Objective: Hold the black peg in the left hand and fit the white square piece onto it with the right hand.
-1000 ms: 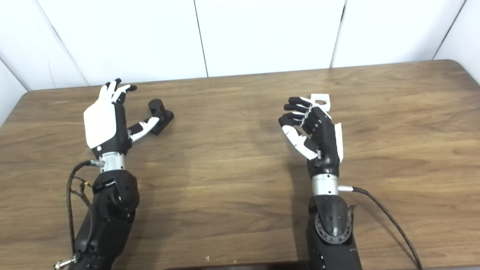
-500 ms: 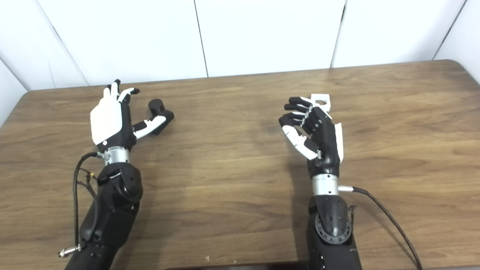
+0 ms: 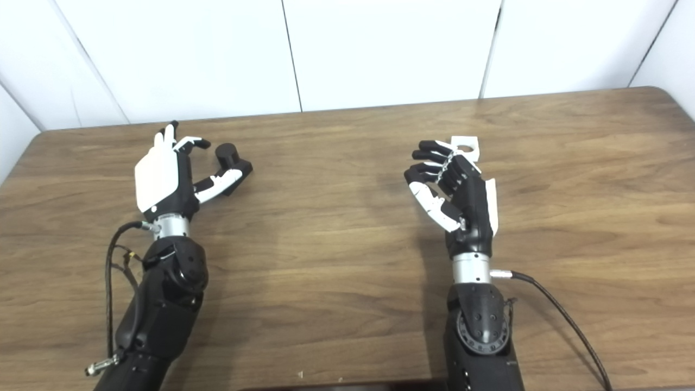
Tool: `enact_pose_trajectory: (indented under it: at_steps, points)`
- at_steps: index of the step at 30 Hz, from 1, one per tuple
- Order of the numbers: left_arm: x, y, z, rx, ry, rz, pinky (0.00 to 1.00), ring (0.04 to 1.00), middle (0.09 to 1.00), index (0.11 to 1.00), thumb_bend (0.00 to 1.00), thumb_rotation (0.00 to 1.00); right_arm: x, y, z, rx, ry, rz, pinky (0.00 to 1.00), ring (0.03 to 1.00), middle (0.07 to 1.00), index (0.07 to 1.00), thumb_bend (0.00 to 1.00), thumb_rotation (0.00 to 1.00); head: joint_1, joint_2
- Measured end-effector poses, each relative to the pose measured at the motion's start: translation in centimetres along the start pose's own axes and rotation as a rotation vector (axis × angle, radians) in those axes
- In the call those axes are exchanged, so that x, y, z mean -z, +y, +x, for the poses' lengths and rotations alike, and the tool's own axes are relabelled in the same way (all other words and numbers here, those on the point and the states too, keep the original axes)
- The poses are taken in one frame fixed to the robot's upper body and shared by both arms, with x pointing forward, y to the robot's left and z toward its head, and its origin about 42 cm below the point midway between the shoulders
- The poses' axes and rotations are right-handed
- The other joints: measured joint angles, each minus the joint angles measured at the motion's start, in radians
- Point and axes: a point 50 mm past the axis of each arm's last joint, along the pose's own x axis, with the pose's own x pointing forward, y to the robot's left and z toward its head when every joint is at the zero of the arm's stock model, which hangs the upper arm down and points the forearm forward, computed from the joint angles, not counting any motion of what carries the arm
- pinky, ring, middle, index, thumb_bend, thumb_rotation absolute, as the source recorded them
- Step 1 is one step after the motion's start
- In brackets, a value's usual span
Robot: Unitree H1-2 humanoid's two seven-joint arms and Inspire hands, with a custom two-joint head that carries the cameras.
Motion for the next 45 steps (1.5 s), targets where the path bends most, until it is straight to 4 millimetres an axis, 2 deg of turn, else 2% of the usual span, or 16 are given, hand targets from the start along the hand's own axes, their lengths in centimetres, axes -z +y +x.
enact_pose_trajectory:
  at_steps: [3,10,31,37,40,45]
  points:
    - [0.7,-1.3,-0.1,0.032,0.032,-0.026,0.96,1.0,1.0,0.662,0.84,0.63,0.0,0.0,0.0,0.0,0.0,-0.001,0.49,0.559,0.625,0.646,0.46,0.2,-0.005,0.0]
    - [1.0,-2.4,0.9,0.033,0.056,-0.025,0.94,1.0,0.993,0.644,0.83,0.59,0.0,-0.1,-0.1,0.0,-0.002,-0.005,0.5,0.563,0.625,0.648,0.46,0.21,-0.011,0.002]
    - [0.6,-3.0,1.7,0.029,0.034,-0.027,0.92,1.0,0.978,0.651,0.84,0.6,-0.1,-0.3,-0.3,0.004,-0.004,-0.01,0.5,0.561,0.624,0.635,0.46,0.2,-0.015,0.008]
    - [0.5,-3.0,1.8,0.025,0.01,-0.044,0.87,0.966,0.937,0.629,0.81,0.49,-0.1,-0.3,-0.3,0.006,-0.004,-0.009,0.5,0.564,0.626,0.635,0.46,0.19,-0.018,0.009]
    - [0.5,-3.0,2.0,0.006,-0.007,-0.072,0.81,0.934,0.904,0.595,0.8,0.35,-0.2,-0.3,-0.3,0.007,-0.004,-0.008,0.51,0.564,0.624,0.632,0.46,0.2,-0.018,0.009]
    - [0.4,-2.9,2.1,-0.003,-0.024,-0.092,0.79,0.921,0.888,0.574,0.78,0.28,-0.2,-0.4,-0.4,0.009,-0.004,-0.009,0.5,0.562,0.624,0.631,0.46,0.21,-0.023,0.015]
